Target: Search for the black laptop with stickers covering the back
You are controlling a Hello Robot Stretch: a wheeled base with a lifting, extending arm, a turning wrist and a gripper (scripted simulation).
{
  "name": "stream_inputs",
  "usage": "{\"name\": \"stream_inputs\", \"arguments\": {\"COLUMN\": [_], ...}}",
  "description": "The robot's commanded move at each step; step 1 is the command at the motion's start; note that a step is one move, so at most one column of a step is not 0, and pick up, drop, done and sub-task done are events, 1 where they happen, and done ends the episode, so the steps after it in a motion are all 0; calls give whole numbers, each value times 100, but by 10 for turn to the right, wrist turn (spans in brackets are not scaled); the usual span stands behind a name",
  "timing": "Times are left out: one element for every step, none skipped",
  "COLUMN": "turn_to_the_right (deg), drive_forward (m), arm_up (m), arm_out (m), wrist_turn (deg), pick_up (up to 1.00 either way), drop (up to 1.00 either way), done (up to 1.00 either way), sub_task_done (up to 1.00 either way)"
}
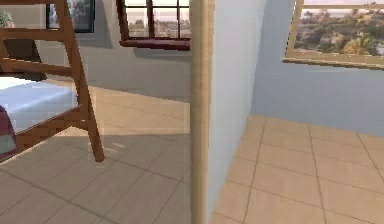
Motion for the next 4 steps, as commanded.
{"name": "stream_inputs", "arguments": {"turn_to_the_right": [-90,0,-360,0], "drive_forward": [0,30,0,35], "arm_up": [0,0,0,0], "arm_out": [0,0,0,0], "wrist_turn": [0,0,0,0], "pick_up": [0,0,0,0], "drop": [0,0,0,0], "done": [0,0,0,0], "sub_task_done": [0,0,0,0]}}
